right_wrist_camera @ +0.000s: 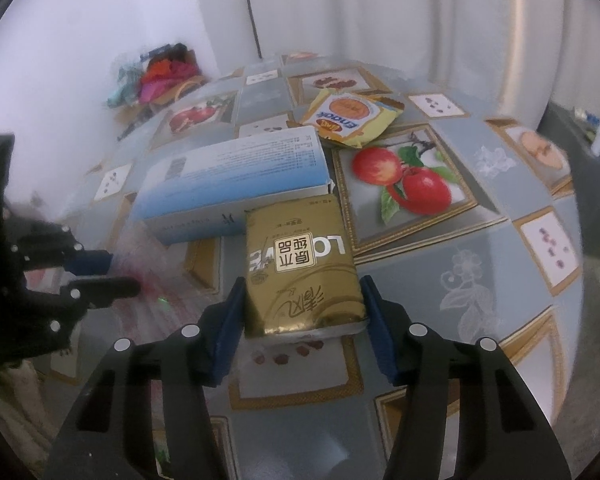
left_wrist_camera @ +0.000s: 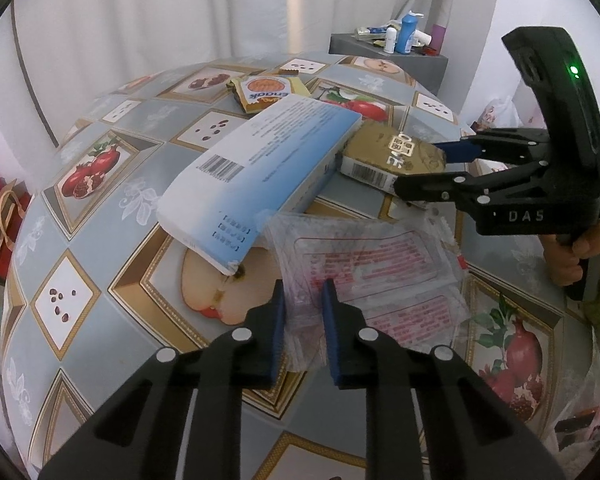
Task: Collect trash
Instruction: 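Grasp the clear pink-printed packet with the left tool while the right tool grasps the gold box, then lift the packet and gold box and carry them over the blue wastebasket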
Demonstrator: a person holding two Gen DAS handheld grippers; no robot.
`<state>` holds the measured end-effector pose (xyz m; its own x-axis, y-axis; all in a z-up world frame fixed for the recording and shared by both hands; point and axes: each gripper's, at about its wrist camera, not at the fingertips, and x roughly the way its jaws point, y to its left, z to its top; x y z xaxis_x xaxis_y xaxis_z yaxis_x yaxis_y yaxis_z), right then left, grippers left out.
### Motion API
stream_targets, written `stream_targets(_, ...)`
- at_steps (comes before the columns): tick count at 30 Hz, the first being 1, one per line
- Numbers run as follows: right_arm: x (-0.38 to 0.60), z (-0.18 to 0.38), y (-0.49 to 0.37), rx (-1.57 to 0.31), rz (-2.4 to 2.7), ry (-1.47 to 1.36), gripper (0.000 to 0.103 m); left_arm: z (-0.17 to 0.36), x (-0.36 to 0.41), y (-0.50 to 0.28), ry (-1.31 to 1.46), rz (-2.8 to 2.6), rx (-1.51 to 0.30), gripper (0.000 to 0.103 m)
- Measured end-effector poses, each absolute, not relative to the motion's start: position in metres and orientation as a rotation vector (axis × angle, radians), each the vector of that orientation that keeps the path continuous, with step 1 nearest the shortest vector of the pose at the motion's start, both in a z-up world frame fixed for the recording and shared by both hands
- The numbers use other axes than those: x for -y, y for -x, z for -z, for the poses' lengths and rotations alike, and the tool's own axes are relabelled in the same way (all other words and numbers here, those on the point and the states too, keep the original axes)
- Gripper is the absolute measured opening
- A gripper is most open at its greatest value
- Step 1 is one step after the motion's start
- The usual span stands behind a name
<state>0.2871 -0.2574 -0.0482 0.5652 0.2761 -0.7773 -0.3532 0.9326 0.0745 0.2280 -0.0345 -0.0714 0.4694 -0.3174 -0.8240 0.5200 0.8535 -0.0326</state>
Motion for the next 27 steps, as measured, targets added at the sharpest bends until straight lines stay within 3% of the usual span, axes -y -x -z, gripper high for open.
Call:
stream_targets(10, 0.255, 0.046, -0.274, -0.879, -0.289, 0.258, 0.052, 0.071, 0.035, -0.228, -0.238, 0.521, -0.947, 0.016)
stream_targets(27, 0.256, 0.038, -0.263, -0.852, -0.245, 0.3, 0.051, 0.061, 0.038, -0.224, -0.243, 0.529, -0.918, 0.012)
